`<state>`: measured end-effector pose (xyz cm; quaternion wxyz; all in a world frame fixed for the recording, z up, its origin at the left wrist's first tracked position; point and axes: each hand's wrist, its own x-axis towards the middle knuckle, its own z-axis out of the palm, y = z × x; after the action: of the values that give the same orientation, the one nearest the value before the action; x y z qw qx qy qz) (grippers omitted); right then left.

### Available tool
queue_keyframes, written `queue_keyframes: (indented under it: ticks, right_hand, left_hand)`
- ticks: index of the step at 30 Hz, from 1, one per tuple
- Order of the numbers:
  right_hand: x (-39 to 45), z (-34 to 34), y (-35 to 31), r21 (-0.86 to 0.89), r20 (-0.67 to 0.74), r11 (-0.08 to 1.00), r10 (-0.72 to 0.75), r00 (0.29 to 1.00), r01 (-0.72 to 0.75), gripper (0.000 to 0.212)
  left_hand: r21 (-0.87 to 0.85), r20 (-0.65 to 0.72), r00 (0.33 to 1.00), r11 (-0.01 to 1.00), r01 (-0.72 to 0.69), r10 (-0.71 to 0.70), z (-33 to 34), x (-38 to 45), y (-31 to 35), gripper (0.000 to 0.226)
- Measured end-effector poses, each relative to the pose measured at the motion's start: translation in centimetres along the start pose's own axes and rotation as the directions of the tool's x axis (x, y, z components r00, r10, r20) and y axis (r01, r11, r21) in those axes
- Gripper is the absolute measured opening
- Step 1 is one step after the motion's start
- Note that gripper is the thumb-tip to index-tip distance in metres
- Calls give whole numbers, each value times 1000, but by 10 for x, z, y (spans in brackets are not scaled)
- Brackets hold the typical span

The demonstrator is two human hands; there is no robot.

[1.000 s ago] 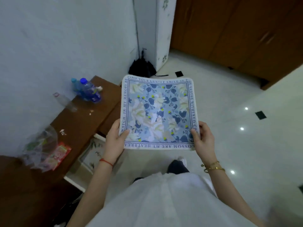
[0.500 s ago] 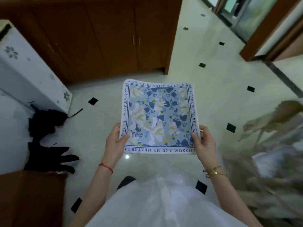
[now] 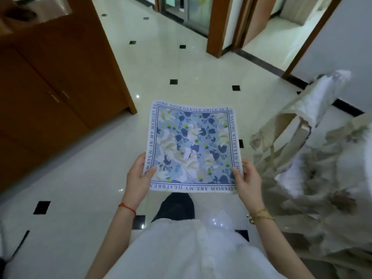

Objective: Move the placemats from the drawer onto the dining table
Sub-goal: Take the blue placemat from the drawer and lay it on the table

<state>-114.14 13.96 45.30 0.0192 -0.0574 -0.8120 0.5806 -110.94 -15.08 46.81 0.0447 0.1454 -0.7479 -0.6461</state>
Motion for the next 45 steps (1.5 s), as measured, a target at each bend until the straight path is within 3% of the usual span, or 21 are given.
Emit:
queue_keyframes:
  ticks: [7,11,23,30,34,38,45]
  right_hand:
    - [154,0,-31,2,-259,999,47,965,-48,21]
    - [209,-16,-37,6,-398,994,104,912,-111,20]
    - [341,-112,-14,65,-751,979,175,637,-193,19]
    - [408,-207,1,96,-880,962,202,430,-256,20]
    - [420,-232,10,148,-927,951,228,296,-271,20]
    - [425,-247,27,278,-936,926,321,143,-256,21]
    - [442,-271,39,399,-912,886,357,-199,-238,22]
  left_hand:
    - [-2,242,963,993,-122,119,55,206,64,42]
    - [26,395,913,992,-123,102,105,298,99,39]
    - [-11,737,657,974,-226,161,338,467,163,39]
    - [-54,874,455,966,-253,167,504,522,216,35]
    - [-68,940,303,959,-277,154,580,533,230,34]
    - [-76,982,140,949,-305,123,654,537,231,37]
    - [-114,985,-159,936,-332,64,773,524,240,35]
